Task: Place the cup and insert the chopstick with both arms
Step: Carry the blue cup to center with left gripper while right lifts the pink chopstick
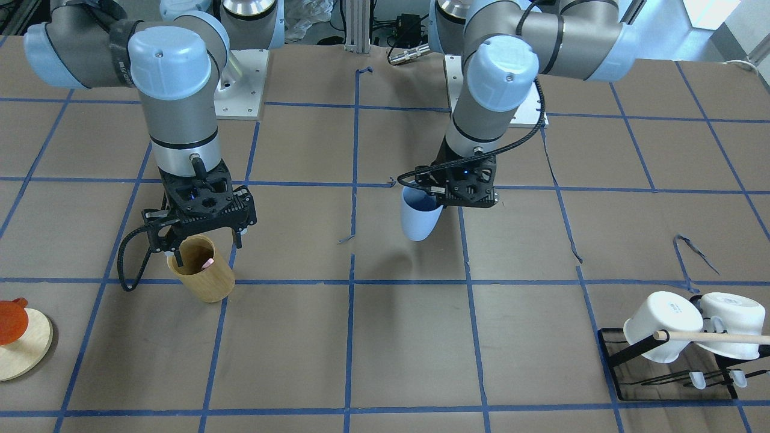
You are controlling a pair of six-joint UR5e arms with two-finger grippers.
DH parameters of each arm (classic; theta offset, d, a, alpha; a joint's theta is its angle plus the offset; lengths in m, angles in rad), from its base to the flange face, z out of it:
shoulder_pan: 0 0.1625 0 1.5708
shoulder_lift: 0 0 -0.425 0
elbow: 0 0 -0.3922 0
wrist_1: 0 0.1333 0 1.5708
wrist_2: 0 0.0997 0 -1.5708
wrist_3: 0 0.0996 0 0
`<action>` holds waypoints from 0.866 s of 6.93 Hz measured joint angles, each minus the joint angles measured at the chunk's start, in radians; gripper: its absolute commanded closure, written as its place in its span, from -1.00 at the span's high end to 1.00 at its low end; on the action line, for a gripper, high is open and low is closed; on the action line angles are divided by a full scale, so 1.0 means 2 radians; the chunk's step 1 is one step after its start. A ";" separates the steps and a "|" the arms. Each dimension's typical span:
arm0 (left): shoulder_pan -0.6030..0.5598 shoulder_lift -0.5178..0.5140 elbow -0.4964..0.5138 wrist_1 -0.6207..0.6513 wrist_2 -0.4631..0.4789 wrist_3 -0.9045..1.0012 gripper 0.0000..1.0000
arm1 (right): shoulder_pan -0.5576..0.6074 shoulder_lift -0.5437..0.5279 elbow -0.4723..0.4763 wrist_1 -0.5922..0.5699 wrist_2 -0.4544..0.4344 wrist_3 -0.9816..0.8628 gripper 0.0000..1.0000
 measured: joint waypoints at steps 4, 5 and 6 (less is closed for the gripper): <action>-0.058 -0.072 0.003 0.133 0.001 -0.075 -1.00 | 0.000 0.008 0.002 -0.019 0.000 -0.011 -0.49; -0.062 -0.089 0.006 0.154 0.003 -0.087 -1.00 | 0.000 0.009 0.001 -0.019 0.001 -0.011 -0.67; -0.065 -0.104 0.014 0.167 0.003 -0.098 -1.00 | 0.000 0.009 0.000 -0.018 0.002 -0.011 -0.94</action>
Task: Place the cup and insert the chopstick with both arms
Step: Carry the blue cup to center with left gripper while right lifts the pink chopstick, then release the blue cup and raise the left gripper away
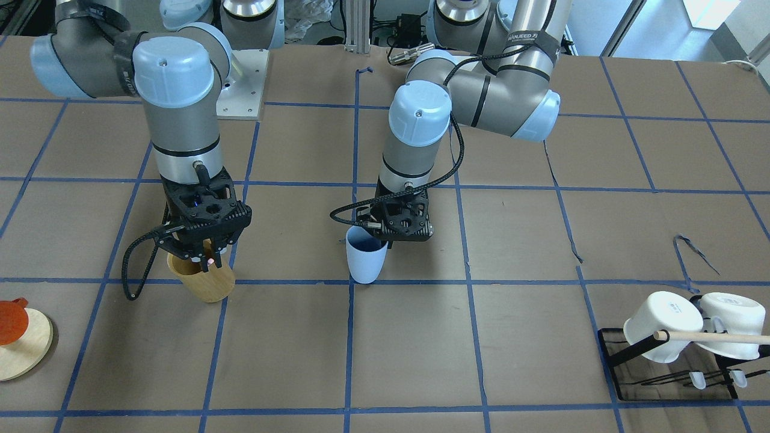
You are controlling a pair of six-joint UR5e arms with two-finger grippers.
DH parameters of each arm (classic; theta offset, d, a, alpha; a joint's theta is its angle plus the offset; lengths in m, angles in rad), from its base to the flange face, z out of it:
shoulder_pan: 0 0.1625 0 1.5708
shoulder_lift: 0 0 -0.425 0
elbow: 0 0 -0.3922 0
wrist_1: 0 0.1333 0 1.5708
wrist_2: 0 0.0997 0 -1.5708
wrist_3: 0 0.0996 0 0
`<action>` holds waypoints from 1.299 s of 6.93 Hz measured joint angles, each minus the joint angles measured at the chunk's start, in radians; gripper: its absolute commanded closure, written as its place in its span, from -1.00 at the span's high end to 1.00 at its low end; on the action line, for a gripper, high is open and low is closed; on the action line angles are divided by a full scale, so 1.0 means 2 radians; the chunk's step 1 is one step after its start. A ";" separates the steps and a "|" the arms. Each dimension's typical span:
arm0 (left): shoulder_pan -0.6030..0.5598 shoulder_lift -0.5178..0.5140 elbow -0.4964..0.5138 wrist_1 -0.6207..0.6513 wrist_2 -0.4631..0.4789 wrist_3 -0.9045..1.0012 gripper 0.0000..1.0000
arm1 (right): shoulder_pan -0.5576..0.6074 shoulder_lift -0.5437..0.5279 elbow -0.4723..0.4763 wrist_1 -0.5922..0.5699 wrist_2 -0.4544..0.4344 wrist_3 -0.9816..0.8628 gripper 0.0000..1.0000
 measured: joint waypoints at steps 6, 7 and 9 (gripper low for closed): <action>-0.013 -0.011 0.024 0.003 -0.007 -0.015 0.91 | -0.001 -0.014 -0.019 0.015 -0.002 0.005 -1.00; -0.010 0.000 0.029 -0.001 -0.007 -0.013 0.91 | -0.001 -0.019 -0.029 0.027 -0.001 0.005 -1.00; 0.014 0.038 0.048 -0.054 -0.005 0.035 1.00 | -0.001 -0.027 -0.057 0.059 0.000 0.006 -1.00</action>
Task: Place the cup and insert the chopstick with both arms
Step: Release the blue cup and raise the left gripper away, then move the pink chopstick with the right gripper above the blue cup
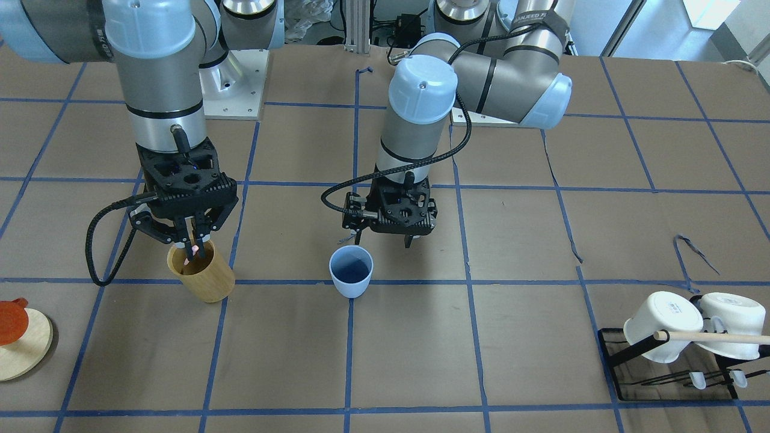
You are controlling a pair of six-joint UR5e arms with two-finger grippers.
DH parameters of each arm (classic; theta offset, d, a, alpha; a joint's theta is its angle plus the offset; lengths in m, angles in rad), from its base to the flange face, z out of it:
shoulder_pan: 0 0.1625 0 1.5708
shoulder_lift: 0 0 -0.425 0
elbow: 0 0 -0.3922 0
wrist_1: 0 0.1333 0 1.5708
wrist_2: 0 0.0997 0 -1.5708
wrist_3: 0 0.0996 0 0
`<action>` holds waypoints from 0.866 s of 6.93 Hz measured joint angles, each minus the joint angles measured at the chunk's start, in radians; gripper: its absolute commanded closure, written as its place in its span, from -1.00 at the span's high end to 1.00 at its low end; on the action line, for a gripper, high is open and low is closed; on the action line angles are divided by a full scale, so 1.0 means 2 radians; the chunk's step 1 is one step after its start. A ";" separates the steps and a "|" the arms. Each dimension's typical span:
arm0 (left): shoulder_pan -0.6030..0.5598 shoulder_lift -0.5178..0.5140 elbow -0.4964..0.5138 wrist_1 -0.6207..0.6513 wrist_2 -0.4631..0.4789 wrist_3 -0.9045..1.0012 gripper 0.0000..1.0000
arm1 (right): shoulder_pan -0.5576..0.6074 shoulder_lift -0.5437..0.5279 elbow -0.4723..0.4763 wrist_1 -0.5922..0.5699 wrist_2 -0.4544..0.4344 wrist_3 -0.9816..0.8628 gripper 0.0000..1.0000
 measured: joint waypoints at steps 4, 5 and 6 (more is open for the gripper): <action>0.095 0.070 0.109 -0.227 0.070 0.159 1.00 | 0.007 -0.005 -0.035 0.019 0.006 0.001 -1.00; 0.109 0.078 0.121 -0.252 0.075 0.171 1.00 | 0.018 -0.005 -0.046 0.023 0.008 0.009 -1.00; 0.116 0.086 0.123 -0.268 0.072 0.176 1.00 | 0.035 -0.004 -0.059 0.027 0.009 0.032 -1.00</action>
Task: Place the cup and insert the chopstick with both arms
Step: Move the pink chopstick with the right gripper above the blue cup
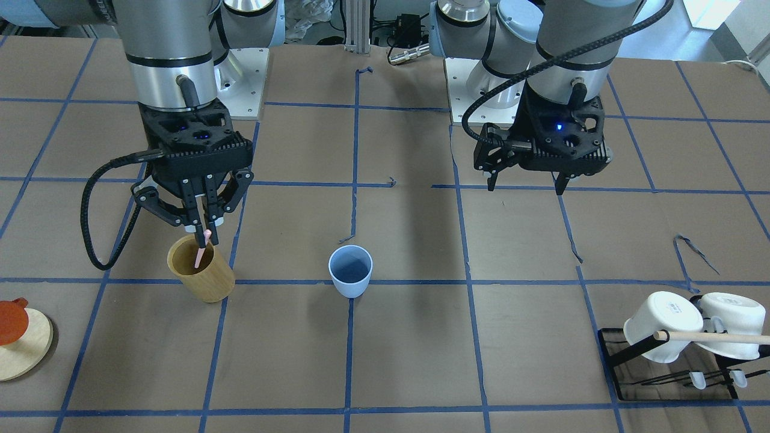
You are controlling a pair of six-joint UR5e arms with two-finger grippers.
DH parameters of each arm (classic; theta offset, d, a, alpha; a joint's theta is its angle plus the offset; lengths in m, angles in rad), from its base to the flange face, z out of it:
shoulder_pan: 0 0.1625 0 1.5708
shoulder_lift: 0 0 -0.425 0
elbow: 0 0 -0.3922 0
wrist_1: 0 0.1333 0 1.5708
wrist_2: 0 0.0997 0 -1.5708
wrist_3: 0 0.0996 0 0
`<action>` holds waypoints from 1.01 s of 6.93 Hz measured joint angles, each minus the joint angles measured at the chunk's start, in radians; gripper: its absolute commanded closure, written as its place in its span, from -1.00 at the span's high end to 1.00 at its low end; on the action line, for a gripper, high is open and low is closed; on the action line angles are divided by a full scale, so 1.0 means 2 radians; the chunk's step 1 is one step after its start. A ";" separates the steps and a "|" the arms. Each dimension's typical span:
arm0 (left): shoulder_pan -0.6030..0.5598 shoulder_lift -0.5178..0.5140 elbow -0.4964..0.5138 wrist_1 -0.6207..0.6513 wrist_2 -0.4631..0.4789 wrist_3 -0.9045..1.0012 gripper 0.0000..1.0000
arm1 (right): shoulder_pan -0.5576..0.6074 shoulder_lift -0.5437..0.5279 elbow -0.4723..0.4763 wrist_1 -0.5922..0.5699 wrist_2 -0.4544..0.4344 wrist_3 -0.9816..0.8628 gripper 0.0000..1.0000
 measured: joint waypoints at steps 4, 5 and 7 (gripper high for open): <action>0.020 0.024 -0.004 -0.015 -0.044 0.002 1.00 | 0.068 0.005 -0.022 -0.006 0.055 0.131 -1.00; 0.021 0.028 -0.005 -0.018 -0.037 0.003 1.00 | 0.080 0.010 -0.022 -0.019 0.068 0.161 -1.00; 0.026 0.034 -0.009 -0.037 -0.032 0.003 1.00 | 0.088 0.029 -0.021 -0.064 0.089 0.204 -1.00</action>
